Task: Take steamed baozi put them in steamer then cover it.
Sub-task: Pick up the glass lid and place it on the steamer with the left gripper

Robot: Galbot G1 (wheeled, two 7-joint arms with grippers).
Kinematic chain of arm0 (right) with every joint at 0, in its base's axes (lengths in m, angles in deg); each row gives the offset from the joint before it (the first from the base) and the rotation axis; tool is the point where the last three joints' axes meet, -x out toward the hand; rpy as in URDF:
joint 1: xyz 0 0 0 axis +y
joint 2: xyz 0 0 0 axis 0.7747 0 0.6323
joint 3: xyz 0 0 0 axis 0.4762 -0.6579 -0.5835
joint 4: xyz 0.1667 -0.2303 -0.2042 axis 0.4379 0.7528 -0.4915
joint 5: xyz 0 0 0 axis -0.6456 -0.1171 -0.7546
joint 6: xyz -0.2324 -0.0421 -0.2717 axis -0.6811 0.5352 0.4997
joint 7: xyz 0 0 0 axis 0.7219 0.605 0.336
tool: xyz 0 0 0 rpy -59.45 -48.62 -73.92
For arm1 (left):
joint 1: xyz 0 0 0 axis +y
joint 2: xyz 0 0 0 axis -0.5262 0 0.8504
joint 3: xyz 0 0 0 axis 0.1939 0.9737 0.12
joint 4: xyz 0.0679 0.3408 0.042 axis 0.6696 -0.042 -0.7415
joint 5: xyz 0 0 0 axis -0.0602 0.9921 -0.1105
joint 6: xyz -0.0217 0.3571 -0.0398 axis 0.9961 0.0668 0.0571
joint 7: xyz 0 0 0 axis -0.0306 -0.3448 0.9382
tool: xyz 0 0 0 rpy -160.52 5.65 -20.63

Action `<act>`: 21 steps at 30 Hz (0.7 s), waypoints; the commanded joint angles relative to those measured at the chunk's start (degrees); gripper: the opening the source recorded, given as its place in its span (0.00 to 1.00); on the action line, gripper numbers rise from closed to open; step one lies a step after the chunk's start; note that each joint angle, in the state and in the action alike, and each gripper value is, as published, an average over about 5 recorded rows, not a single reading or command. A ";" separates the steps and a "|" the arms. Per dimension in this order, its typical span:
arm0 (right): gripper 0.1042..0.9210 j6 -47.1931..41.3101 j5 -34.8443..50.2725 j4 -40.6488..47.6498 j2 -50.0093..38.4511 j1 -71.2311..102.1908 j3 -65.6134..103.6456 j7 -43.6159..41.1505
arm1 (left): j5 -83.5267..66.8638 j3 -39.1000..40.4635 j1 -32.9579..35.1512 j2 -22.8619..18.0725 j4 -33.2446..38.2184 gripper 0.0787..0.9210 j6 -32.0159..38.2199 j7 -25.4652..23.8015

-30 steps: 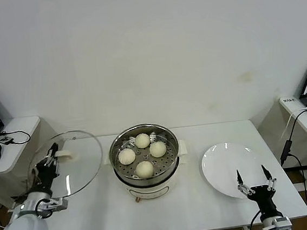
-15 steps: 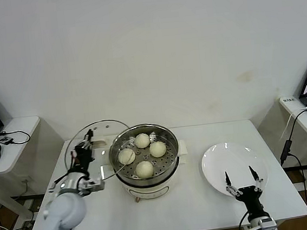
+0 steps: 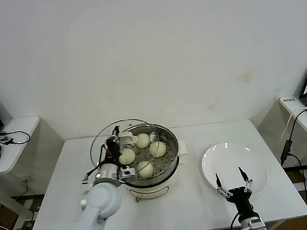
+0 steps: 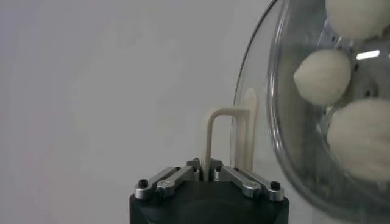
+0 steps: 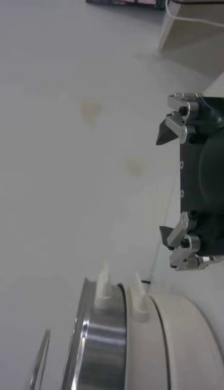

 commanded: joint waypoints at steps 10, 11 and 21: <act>0.88 0.11 0.29 0.08 0.42 0.46 -1.43 -0.06 | 9.52 5.56 -2.05 -10.44 -4.05 0.08 -1.88 -5.22; 0.88 0.12 0.27 0.09 0.41 0.46 -1.46 -0.06 | 9.73 5.60 -1.93 -10.56 -4.09 0.08 -1.77 -5.20; 0.88 0.03 0.37 0.15 0.38 0.42 -1.76 -0.06 | 11.07 4.95 -1.05 -10.90 -4.69 0.08 -0.72 -4.74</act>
